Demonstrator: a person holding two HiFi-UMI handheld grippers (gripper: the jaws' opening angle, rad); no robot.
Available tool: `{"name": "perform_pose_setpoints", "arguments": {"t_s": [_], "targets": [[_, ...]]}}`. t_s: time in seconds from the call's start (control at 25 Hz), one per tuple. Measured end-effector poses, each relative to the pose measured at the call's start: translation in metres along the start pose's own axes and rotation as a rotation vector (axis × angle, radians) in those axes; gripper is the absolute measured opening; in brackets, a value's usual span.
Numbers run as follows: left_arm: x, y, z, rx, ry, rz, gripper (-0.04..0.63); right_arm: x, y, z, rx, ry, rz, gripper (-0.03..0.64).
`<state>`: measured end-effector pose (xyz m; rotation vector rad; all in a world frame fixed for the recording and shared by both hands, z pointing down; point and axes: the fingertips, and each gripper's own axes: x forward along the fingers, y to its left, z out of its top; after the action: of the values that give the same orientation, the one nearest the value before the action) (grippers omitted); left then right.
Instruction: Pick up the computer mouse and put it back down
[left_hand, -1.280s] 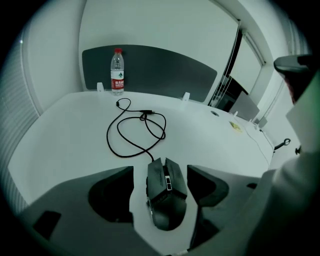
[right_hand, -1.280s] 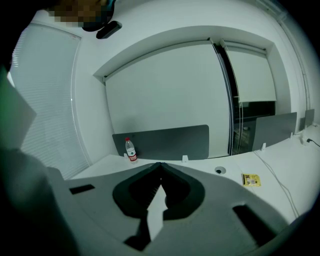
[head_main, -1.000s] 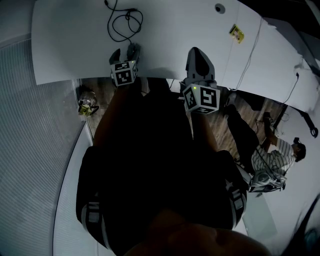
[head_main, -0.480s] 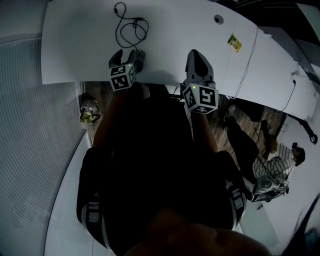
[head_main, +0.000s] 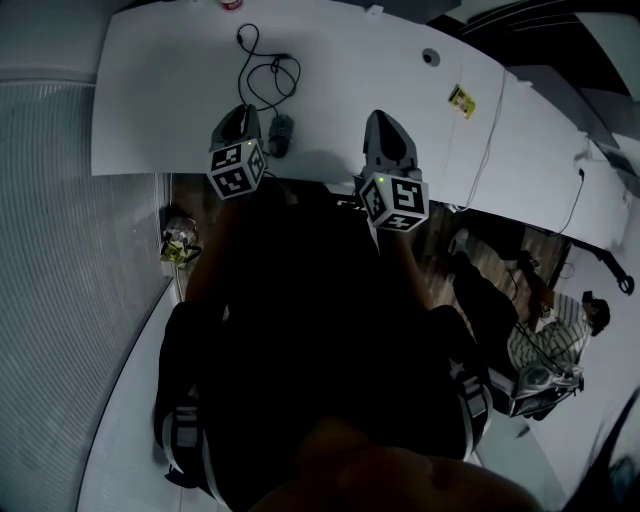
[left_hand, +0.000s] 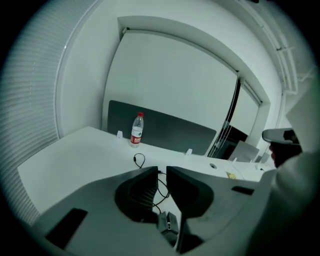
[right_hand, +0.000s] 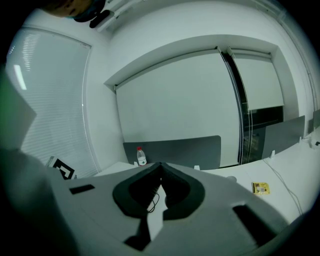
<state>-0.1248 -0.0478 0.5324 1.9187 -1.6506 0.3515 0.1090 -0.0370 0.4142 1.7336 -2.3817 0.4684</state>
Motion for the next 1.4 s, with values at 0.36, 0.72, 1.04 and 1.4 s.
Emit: {"name": "perform_pose_setpoints", "arguments": {"t_s": [0.36, 0.72, 1.04, 1.4], "targets": [[-0.037, -0.025, 0.053, 0.04, -0.185, -0.075, 0.012, -0.003, 0.01, -0.001, 0.01, -0.001, 0.015, -0.002], [-0.091, -0.055, 0.125, 0.124, -0.45, -0.106, 0.009, -0.003, 0.015, -0.004, 0.008, 0.008, 0.02, -0.002], [-0.092, -0.056, 0.123, 0.128, -0.464, -0.103, 0.005, 0.0, 0.02, -0.012, 0.006, 0.028, 0.039, -0.002], [-0.091, -0.051, 0.127, 0.115, -0.475, -0.095, 0.005, 0.004, 0.022, -0.017, -0.015, 0.046, 0.042, -0.003]]}}
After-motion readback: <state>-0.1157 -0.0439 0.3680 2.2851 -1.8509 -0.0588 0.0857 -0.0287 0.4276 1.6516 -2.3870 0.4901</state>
